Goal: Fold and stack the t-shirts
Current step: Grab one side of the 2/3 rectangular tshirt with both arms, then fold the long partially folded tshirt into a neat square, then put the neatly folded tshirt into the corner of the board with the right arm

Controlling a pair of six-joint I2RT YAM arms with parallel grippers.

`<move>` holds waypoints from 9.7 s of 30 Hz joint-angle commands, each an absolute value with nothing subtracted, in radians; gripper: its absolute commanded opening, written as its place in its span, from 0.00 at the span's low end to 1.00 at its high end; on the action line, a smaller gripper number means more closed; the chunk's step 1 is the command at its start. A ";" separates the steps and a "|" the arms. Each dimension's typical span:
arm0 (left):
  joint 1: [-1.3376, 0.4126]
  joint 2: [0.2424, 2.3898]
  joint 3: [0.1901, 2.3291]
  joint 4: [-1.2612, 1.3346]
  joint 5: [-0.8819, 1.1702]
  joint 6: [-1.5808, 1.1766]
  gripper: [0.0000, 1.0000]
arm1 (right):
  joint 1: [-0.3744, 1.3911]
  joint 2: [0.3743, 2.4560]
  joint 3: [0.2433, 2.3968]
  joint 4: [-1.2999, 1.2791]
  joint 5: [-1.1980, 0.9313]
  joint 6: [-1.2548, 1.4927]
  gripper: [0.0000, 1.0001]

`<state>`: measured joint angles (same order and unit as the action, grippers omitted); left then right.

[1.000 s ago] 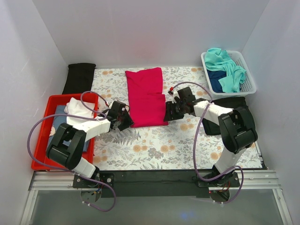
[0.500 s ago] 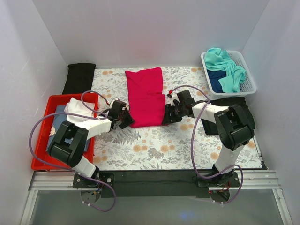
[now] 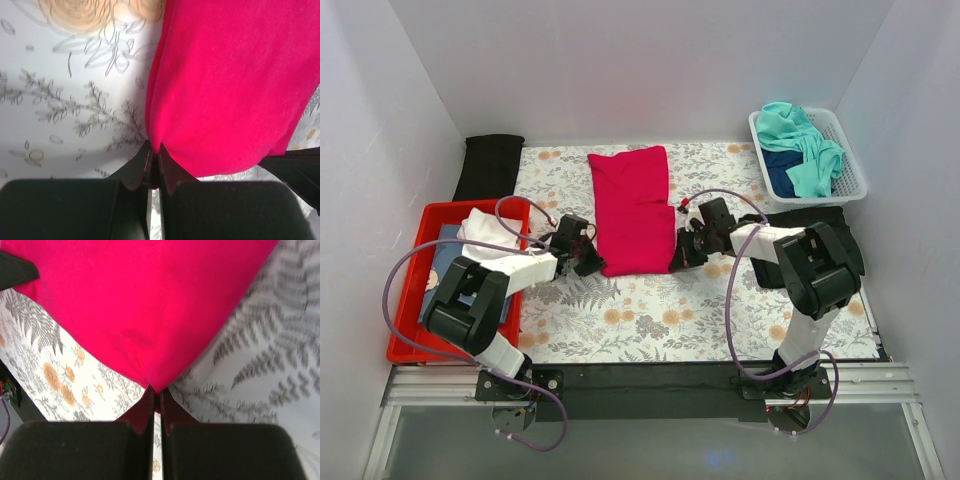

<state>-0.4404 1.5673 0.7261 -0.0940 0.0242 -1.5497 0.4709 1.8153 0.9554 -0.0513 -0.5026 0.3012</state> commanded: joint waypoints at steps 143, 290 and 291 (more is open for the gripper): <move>-0.290 2.300 1.892 -0.592 -0.275 -1.543 0.26 | 0.230 2.487 2.226 -0.351 -0.439 0.390 0.39; -0.244 1.772 1.526 -0.491 0.252 -1.243 0.57 | -0.232 1.525 1.460 -0.828 0.344 0.166 0.99; -0.244 1.772 1.528 -0.491 0.252 -1.246 0.57 | -0.188 1.504 1.454 -0.825 0.341 0.166 0.98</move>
<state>-0.2497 1.8164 1.5330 -0.4858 0.2379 -1.2530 -0.2668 1.6131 1.4578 -0.8558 0.3805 0.1616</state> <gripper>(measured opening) 0.567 0.982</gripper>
